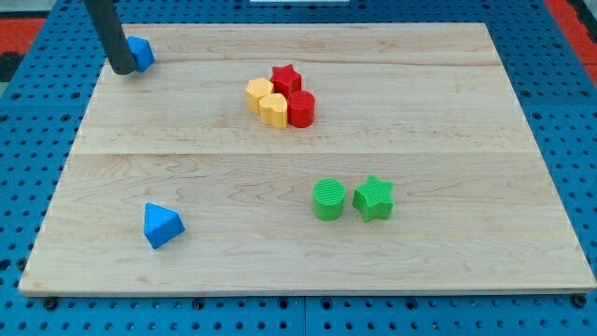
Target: Move the blue cube to the top left
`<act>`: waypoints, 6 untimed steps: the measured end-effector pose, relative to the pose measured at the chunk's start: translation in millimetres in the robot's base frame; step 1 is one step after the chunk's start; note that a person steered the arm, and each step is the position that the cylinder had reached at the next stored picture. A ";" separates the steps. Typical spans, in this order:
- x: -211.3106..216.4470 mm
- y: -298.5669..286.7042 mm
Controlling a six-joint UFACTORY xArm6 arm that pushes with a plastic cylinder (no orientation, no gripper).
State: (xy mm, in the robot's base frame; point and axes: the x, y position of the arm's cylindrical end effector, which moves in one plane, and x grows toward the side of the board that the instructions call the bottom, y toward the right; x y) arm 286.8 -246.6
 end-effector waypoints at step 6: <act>18.2 23.8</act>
